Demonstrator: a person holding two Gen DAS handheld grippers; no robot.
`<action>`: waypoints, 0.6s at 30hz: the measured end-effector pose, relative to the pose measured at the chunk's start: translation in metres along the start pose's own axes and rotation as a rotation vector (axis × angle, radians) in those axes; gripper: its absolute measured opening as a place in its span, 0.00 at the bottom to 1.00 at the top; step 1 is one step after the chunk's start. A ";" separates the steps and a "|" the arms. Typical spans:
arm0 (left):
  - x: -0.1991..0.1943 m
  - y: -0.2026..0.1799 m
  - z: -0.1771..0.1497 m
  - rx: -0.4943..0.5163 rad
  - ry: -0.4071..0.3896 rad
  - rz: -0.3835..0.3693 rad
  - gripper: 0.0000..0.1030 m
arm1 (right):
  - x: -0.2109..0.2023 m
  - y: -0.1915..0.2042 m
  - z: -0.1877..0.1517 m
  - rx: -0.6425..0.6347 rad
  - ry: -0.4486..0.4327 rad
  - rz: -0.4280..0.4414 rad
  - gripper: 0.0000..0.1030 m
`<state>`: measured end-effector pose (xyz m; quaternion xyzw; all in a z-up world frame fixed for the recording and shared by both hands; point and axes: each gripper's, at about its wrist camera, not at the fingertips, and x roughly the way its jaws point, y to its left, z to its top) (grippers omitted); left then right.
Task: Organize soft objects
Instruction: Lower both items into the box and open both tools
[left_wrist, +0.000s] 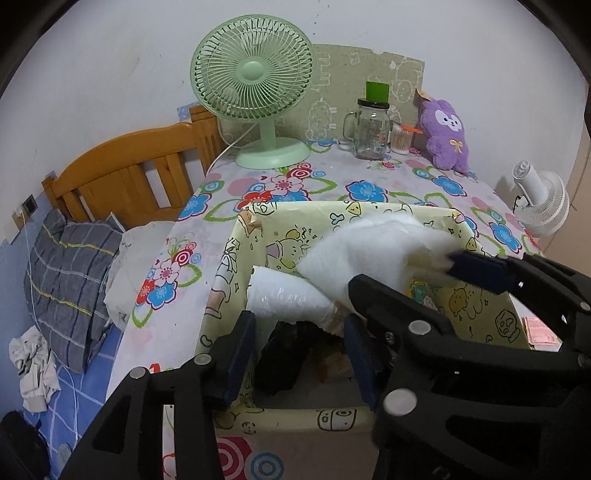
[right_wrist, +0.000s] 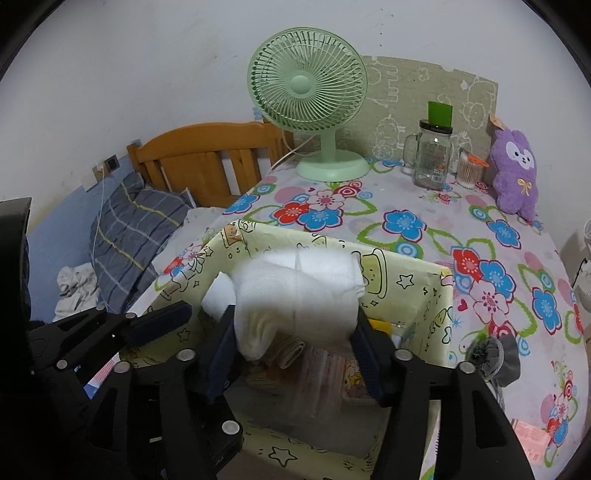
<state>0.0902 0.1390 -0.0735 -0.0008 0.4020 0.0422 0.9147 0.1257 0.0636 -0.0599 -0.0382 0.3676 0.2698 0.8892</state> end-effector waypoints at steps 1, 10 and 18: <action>-0.001 -0.001 0.000 0.002 -0.002 0.000 0.55 | -0.001 -0.001 0.000 0.002 -0.001 -0.009 0.72; -0.010 -0.009 0.000 0.019 -0.025 -0.009 0.60 | -0.014 -0.009 -0.001 0.000 -0.010 -0.050 0.86; -0.026 -0.014 -0.001 0.005 -0.059 -0.022 0.70 | -0.033 -0.013 -0.003 0.009 -0.046 -0.055 0.94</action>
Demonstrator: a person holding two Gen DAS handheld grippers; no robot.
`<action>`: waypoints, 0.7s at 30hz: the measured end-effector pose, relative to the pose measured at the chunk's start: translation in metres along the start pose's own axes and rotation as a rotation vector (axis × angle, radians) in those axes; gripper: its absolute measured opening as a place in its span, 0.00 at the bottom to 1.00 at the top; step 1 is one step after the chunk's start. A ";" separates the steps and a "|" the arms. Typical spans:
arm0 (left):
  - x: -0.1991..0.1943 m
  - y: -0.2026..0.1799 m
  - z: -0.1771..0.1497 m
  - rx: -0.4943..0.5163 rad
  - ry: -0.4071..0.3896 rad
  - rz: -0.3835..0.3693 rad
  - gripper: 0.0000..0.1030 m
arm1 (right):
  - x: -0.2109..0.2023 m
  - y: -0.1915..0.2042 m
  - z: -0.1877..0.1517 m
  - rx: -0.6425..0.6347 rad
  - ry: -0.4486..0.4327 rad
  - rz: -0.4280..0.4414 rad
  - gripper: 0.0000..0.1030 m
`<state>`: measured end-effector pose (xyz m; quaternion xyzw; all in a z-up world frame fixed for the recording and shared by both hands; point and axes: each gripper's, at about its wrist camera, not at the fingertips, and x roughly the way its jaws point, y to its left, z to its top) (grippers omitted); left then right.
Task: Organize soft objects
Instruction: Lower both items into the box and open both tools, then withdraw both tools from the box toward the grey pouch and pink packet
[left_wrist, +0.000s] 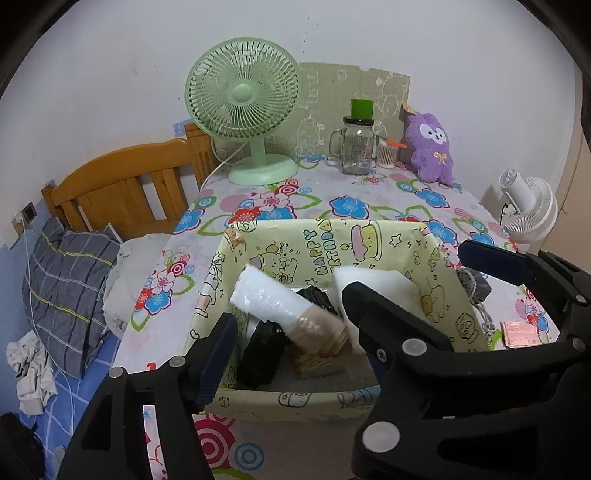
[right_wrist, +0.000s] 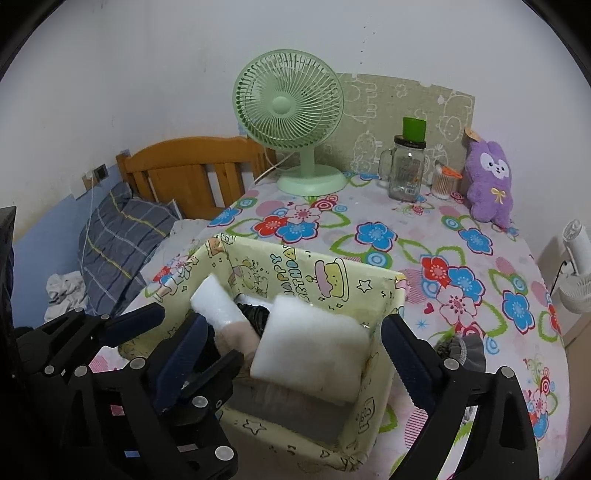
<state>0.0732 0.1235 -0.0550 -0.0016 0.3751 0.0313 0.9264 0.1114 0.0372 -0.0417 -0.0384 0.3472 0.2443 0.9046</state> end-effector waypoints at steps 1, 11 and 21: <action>-0.002 -0.001 0.000 0.001 -0.004 0.001 0.70 | -0.003 -0.001 0.000 0.001 -0.003 0.003 0.94; -0.017 -0.013 0.002 0.008 -0.032 -0.004 0.70 | -0.027 -0.006 -0.002 0.005 -0.042 -0.015 0.94; -0.030 -0.034 0.005 0.025 -0.062 -0.024 0.70 | -0.050 -0.021 -0.006 0.023 -0.087 -0.071 0.97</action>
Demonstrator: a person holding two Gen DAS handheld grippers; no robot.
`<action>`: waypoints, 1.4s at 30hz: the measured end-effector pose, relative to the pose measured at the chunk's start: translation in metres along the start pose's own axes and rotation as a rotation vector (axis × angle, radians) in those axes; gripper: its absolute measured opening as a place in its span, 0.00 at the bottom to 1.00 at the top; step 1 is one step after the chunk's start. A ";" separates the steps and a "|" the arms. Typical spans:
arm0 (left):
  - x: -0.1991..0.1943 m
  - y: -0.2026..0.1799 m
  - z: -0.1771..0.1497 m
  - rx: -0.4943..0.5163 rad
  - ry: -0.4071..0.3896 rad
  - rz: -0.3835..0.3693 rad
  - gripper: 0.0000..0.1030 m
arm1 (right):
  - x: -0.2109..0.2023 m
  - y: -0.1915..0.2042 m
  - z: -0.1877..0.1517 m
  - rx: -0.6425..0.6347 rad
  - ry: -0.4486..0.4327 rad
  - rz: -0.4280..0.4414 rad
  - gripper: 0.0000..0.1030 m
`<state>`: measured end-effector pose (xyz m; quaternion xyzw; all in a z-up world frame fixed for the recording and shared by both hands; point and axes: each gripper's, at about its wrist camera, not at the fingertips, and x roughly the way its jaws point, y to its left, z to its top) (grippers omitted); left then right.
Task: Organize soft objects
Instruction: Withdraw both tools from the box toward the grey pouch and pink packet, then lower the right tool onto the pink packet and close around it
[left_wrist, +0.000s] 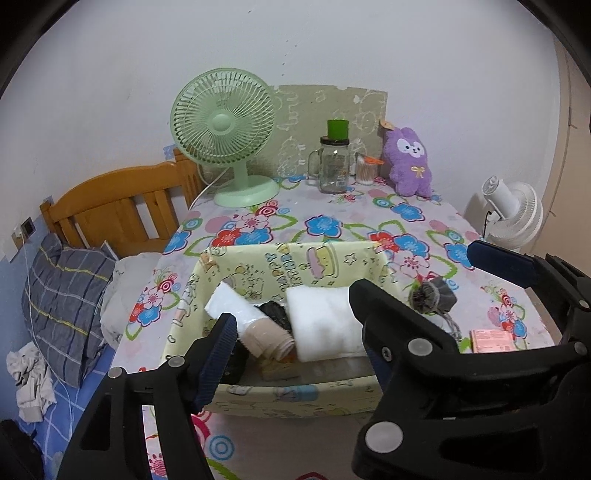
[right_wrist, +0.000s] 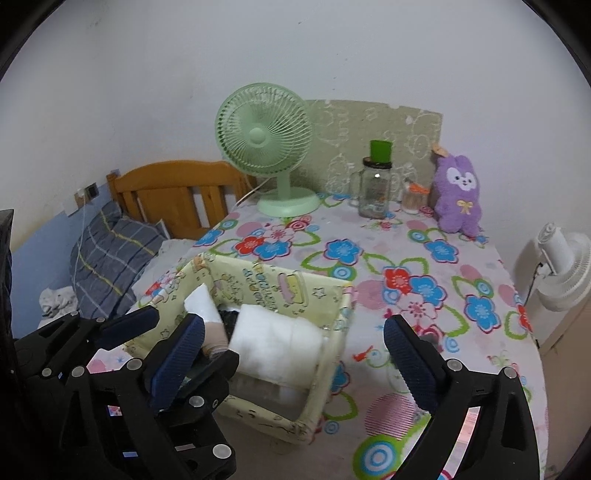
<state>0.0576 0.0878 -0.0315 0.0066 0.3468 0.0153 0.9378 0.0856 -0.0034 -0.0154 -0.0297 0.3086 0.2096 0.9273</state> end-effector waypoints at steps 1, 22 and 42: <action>-0.001 -0.002 0.000 0.002 -0.002 -0.002 0.70 | -0.003 -0.002 0.000 0.002 -0.006 -0.005 0.97; -0.012 -0.067 0.006 0.065 -0.057 -0.061 0.70 | -0.046 -0.054 -0.012 0.025 -0.097 -0.118 1.00; 0.006 -0.127 -0.011 0.135 -0.038 -0.156 0.70 | -0.058 -0.109 -0.049 0.081 -0.080 -0.220 1.00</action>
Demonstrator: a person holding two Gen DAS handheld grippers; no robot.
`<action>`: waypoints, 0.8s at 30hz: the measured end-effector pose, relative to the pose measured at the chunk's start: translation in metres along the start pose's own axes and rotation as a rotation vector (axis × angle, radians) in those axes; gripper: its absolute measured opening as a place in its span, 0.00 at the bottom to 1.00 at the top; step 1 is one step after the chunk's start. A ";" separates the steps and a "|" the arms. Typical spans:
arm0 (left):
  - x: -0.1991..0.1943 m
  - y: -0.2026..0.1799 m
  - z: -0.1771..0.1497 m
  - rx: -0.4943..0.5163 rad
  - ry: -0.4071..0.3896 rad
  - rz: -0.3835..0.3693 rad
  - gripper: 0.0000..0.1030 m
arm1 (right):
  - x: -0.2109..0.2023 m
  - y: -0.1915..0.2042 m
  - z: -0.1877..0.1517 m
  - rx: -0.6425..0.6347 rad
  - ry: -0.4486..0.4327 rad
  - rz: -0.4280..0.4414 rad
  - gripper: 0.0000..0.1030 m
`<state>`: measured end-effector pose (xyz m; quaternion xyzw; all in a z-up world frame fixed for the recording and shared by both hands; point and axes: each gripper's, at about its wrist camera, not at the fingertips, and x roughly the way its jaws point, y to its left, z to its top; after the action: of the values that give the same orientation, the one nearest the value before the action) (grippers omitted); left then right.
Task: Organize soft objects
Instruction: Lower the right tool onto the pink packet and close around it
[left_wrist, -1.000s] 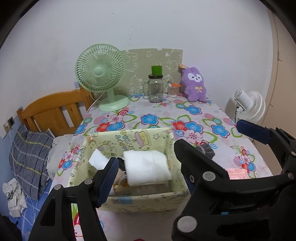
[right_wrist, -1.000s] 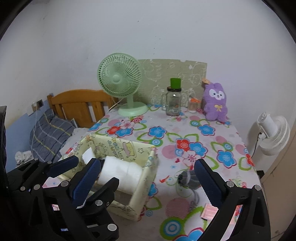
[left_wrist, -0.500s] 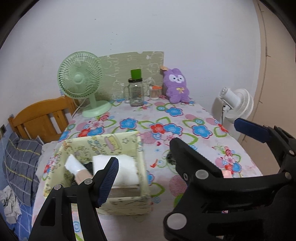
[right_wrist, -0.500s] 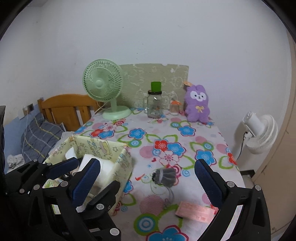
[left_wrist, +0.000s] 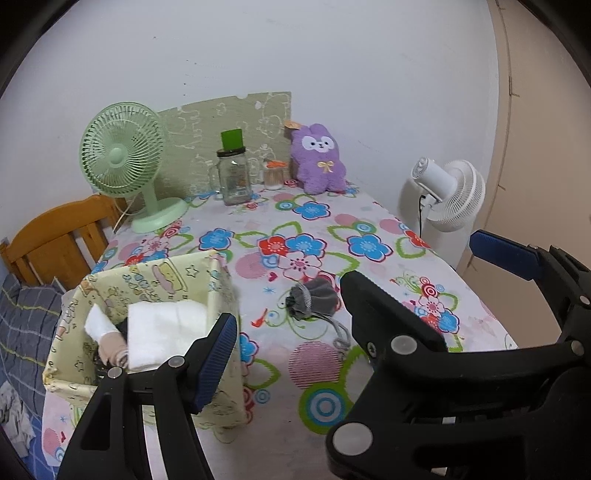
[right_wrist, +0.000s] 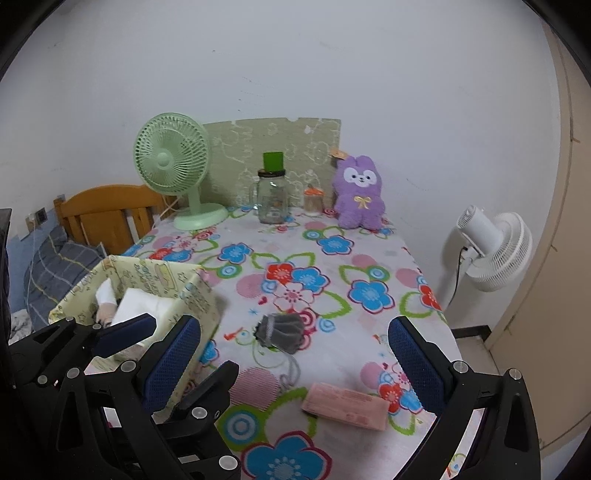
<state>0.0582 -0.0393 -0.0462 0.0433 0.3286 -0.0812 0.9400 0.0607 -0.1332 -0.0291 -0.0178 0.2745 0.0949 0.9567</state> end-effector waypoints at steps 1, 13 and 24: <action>0.001 -0.002 -0.001 0.002 0.000 -0.003 0.70 | 0.001 -0.002 -0.002 0.001 0.000 -0.002 1.00; 0.020 -0.021 -0.019 0.028 0.043 -0.030 0.70 | 0.011 -0.017 -0.027 0.012 0.020 -0.007 1.00; 0.046 -0.029 -0.039 0.039 0.113 -0.044 0.70 | 0.037 -0.033 -0.056 0.053 0.109 -0.013 1.00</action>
<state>0.0649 -0.0681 -0.1065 0.0590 0.3803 -0.1056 0.9169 0.0688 -0.1637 -0.0968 0.0008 0.3283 0.0803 0.9411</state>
